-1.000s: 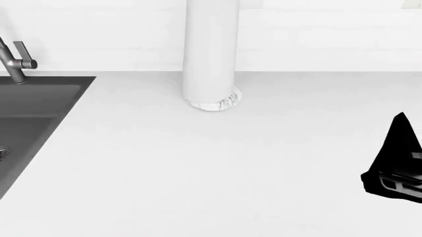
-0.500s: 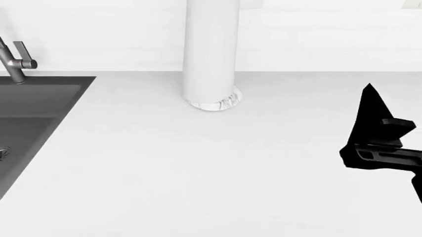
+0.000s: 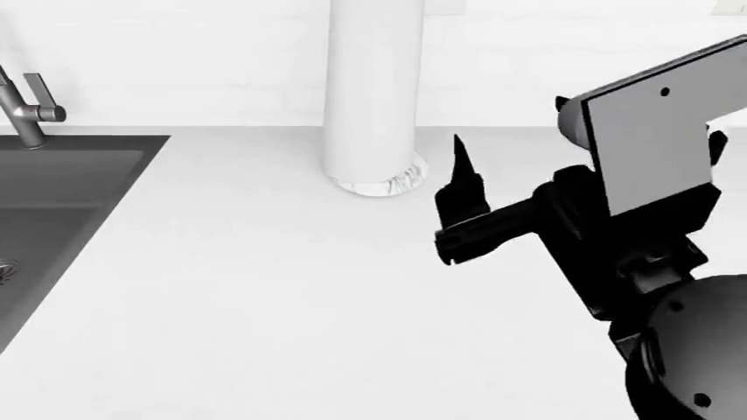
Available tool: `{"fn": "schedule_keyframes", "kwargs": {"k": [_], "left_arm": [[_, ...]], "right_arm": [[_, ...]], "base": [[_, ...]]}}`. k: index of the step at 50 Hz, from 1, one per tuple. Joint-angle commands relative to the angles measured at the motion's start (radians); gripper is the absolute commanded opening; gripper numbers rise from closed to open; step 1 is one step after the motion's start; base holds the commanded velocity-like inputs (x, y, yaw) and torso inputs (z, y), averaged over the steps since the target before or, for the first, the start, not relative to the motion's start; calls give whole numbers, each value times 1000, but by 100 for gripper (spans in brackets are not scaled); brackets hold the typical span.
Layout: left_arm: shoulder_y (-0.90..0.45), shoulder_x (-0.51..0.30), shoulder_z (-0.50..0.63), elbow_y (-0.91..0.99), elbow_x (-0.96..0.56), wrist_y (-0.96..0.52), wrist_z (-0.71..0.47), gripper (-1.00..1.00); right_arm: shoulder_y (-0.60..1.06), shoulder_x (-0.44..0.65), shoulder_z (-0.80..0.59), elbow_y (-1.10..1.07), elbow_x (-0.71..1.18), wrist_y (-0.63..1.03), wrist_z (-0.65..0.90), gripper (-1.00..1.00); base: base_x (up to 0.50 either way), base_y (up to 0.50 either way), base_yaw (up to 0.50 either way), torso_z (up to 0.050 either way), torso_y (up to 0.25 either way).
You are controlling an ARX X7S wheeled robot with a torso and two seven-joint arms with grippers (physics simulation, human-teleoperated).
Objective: Pick and place the shaker into the drawer. Then close the cabinet.
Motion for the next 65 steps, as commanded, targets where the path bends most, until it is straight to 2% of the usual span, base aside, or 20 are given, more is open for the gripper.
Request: {"fn": "schedule_keyframes", "kwargs": {"k": [1,8,24,32,56,65], "left_arm": [[186,80,-104,-16,107,26,78,100],[216,109,-116,-38,139,42,110,100],[271,159,-144,-64,177,59,143,100],[271,179,-128,-71,188,67,147,100],[251,195,-116,-89,178,76,151,100],[269,207,-135,-91,177,81,163,100]], "right_arm": [[257,-325,-102,210,21,320,-78,100],[309,-448,-124,297,-32,349,-177,100],[395,-630,-139,401,-64,374,-325,100],[560,-730,-100,494,-79,402,-397,100],[755,-906,-127,634,-258,396,-657,100],[833,-938,-132,684,-306,352,-702,100]], "base": [[0,0,0,0,0],[0,0,0,0,0],[0,0,0,0,0],[0,0,0,0,0],[0,0,0,0,0],[0,0,0,0,0]]}}
